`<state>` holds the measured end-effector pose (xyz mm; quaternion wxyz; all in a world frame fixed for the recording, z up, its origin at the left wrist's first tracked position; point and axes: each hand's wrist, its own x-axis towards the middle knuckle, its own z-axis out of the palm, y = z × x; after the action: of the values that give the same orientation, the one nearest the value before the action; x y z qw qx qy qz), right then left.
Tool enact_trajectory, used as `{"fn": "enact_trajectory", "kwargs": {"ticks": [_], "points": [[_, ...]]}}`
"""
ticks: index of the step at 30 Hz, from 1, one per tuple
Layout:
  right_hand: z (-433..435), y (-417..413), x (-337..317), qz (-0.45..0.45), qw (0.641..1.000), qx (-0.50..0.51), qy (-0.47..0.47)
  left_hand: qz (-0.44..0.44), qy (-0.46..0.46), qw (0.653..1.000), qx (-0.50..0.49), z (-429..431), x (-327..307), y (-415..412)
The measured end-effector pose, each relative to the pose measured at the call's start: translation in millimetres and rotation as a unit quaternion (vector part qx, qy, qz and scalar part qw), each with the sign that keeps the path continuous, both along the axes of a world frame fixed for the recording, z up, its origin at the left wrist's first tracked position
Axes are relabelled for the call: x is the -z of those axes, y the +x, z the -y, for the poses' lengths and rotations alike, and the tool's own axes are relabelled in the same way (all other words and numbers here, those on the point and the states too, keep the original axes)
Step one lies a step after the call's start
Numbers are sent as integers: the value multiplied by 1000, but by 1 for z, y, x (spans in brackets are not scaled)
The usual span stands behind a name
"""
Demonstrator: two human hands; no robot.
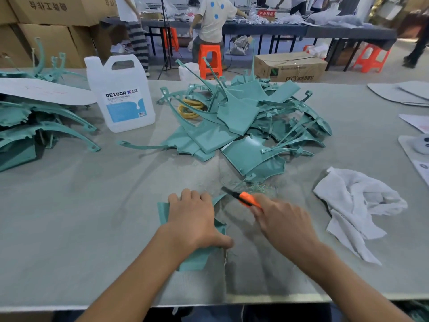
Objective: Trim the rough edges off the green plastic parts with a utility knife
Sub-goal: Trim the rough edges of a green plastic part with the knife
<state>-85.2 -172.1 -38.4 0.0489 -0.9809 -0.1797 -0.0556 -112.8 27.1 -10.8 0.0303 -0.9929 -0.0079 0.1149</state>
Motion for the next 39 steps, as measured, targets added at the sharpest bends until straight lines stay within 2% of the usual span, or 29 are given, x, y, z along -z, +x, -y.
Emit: {"fn": "enact_trajectory", "kwargs": {"ticks": [2, 5, 12, 16, 20, 23, 26, 28, 32, 35, 39], "points": [[-9, -15, 0, -40, 999, -28, 22, 2, -5, 1000, 1, -1, 0, 0], [-14, -26, -4, -50, 998, -40, 21, 5, -1, 1000, -2, 0, 1, -1], [-17, -21, -18, -24, 997, -45, -62, 37, 45, 998, 11, 6, 5, -5], [-1, 20, -24, -26, 995, 16, -100, 47, 54, 997, 18, 6, 6, -9], [21, 40, -31, 15, 989, 61, -131, 30, 39, 999, 22, 1, 5, -8], [21, 23, -27, 38, 996, 36, -65, -11, -20, 1000, -9, -6, 4, -7], [8, -5, -24, -21, 999, -32, 28, -46, -114, 990, -70, -16, 1, -4], [-1, -18, -23, -57, 996, -54, 47, -40, -180, 979, -86, -23, 0, -3], [-11, -29, -16, -59, 995, -56, 63, -59, -316, 943, -80, -30, -8, -9], [-11, -20, -11, -30, 997, -56, 43, -62, -330, 938, -84, -33, -10, -12], [16, 20, -13, 76, 996, 30, -23, -94, -277, 953, -82, -35, -8, -20]]}}
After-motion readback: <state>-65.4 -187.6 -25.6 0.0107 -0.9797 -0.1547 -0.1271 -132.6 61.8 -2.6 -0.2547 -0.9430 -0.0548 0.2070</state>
